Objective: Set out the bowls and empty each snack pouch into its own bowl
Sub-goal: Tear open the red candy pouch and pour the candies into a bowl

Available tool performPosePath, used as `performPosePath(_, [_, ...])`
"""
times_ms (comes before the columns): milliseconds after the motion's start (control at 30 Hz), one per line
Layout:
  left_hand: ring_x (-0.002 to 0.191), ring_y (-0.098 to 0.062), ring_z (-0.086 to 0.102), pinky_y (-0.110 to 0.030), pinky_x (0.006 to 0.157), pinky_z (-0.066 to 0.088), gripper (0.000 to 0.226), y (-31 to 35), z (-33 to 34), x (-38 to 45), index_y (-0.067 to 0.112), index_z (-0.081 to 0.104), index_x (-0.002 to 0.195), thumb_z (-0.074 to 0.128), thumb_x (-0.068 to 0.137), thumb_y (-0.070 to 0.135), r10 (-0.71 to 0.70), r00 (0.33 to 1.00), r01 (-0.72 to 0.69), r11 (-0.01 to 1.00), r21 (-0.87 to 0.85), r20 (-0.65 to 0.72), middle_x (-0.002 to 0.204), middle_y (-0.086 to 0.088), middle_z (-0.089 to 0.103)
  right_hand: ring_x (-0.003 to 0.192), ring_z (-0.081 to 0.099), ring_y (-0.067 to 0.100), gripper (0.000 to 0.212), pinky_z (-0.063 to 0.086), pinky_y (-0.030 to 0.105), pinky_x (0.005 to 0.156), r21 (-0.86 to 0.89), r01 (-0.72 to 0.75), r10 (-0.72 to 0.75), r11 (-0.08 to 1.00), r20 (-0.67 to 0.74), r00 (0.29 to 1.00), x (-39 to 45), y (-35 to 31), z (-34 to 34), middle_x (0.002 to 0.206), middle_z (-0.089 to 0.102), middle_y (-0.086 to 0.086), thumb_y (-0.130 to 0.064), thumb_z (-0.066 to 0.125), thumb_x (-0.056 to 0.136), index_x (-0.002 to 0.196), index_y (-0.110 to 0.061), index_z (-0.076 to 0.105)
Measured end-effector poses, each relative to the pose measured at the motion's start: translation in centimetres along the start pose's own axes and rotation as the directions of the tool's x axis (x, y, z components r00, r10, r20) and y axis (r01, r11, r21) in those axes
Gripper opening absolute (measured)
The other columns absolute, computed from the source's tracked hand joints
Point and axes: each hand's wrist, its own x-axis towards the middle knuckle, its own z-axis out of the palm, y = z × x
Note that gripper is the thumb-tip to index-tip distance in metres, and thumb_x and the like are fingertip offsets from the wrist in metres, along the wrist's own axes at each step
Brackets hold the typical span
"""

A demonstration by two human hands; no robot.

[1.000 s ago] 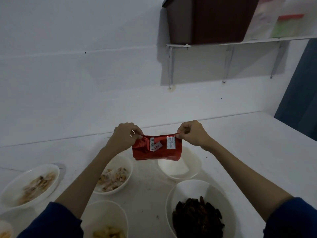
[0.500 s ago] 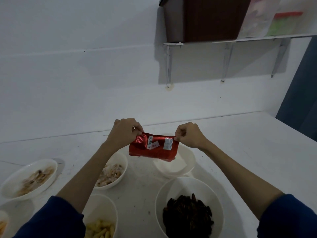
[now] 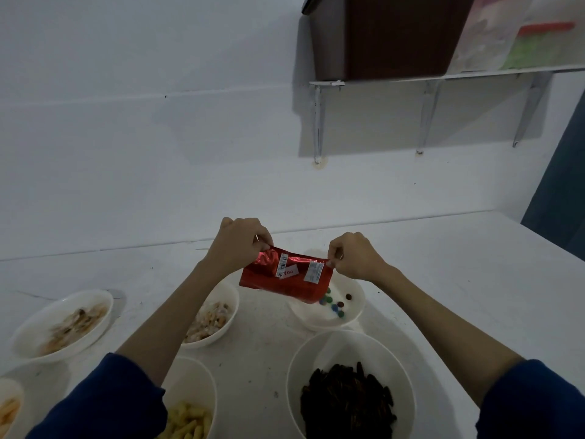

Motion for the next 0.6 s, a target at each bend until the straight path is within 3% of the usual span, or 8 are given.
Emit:
performPosePath(133, [0.073,-0.012,0.059,-0.041,0.096,0.035,0.009,0.05,-0.09,0.25,0.018,0.073,0.077,0.067,0.079,0.012,-0.004,1.0,0.004,1.0,0.003,0.005,0.083,0.003,0.068,0.073,0.057,0.017,0.005,0.05,0.033,0.078,-0.04,-0.013,0.014,0.999,0.016,1.0,0.0,0.06,-0.13,0.077,0.069,0.005,-0.01,0.068,0.077,0.077,-0.006,0.069])
performPosePath(300, [0.075,-0.014,0.06,-0.041,0.094,0.036,0.008,0.43,-0.1,0.41,0.018,0.073,0.077,0.067,0.079,0.013,0.001,1.0,-0.001,1.0,-0.004,0.008,0.083,0.001,0.068,0.077,0.056,0.017,0.006,0.032,0.032,0.084,-0.132,-0.049,0.041,0.99,-0.066,0.997,-0.06,0.03,-0.4,0.07,0.058,-0.006,-0.015,0.064,0.079,0.08,-0.011,0.069])
performPosePath(600, [0.074,-0.018,0.06,-0.048,0.088,0.044,0.007,0.4,-0.42,0.46,0.016,0.074,0.077,0.069,0.076,0.011,0.019,1.0,-0.019,0.999,-0.05,0.009,0.08,-0.002,0.068,0.084,0.06,0.018,0.007,0.035,0.034,0.089,-0.115,-0.043,0.034,0.992,-0.082,0.996,0.01,-0.04,-0.78,0.086,0.071,0.002,-0.015,0.064,0.08,0.082,-0.01,0.069])
